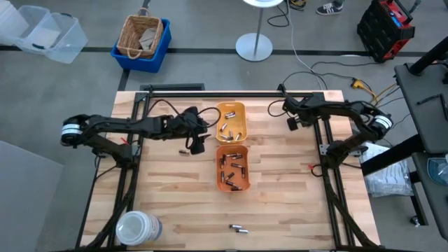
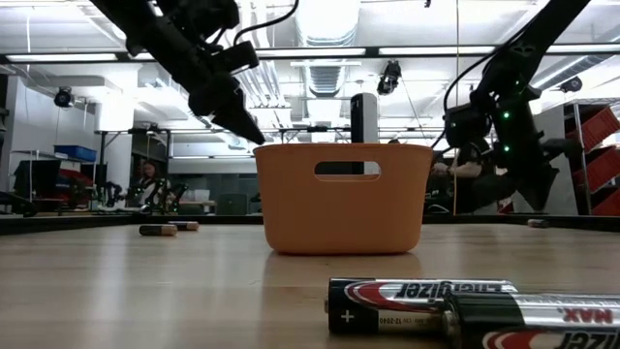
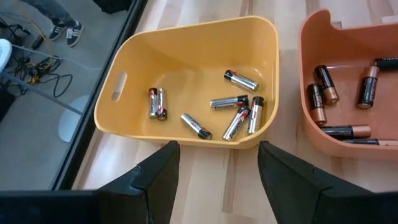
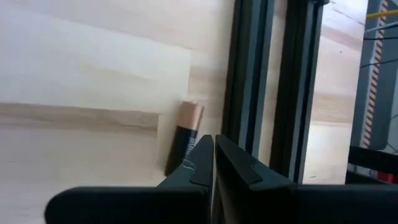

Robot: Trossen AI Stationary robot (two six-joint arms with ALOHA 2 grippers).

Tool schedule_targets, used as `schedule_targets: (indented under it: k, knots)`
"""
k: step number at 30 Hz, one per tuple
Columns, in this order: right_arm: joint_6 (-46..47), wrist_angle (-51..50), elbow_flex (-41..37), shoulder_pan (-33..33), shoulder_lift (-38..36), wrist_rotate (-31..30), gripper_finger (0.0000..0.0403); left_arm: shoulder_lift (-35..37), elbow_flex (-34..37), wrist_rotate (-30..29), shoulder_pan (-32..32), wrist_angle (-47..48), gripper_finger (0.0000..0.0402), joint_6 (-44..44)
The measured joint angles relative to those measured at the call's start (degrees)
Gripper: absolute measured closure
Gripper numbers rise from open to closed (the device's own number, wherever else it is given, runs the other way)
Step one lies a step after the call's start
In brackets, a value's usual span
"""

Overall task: Sort batteries
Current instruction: Put the black battery into the orange bin

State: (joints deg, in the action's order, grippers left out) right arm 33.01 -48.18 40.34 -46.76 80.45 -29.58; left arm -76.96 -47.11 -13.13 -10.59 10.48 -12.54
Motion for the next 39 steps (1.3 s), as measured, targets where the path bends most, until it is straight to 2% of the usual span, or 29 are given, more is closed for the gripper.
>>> schedule_targets:
  k: [4, 8, 10, 20, 25, 30, 33, 39]
  knots:
    - [0.26, 0.55, 0.00, -0.02, -1.36, 1.85, 0.0392, -0.69, 0.00, 0.00, 0.00, -0.25, 0.0206, -0.10]
    - [-0.94, 5.90, 0.00, -0.68, -1.79, 10.20, 0.0376, -0.99, 0.00, 0.00, 0.00, -0.45, 0.0206, -0.24]
    - [-1.56, 8.73, 0.02, -0.70, -1.19, 12.08, 0.0358, -1.01, 0.00, 0.00, 0.00, -0.58, 0.0206, -0.24]
    - [-1.86, 8.20, 1.12, -0.63, -0.29, 8.43, 0.0226, -1.01, 0.00, 0.00, -0.02, -0.61, 0.0206, -0.45]
    - [-0.86, 8.51, 1.04, -0.63, 0.58, 8.14, 0.0191, -0.99, -0.02, 0.00, -0.01, -0.61, 0.0206, -0.45]
    - [-1.28, 13.61, -1.56, -0.58, 3.97, 9.92, 0.0193, -1.00, -0.02, 0.00, -0.02, -0.59, 0.0206, 0.12]
    - [-1.18, 13.94, -1.69, 0.67, 5.46, 8.58, 0.0206, -1.01, -0.02, 0.02, 0.00, -0.60, 0.0206, 0.71]
    - [-2.87, 14.85, -1.84, 1.03, 5.72, 9.31, 0.0273, -1.03, -0.02, 0.13, 0.00, -0.70, 0.0206, 1.53]
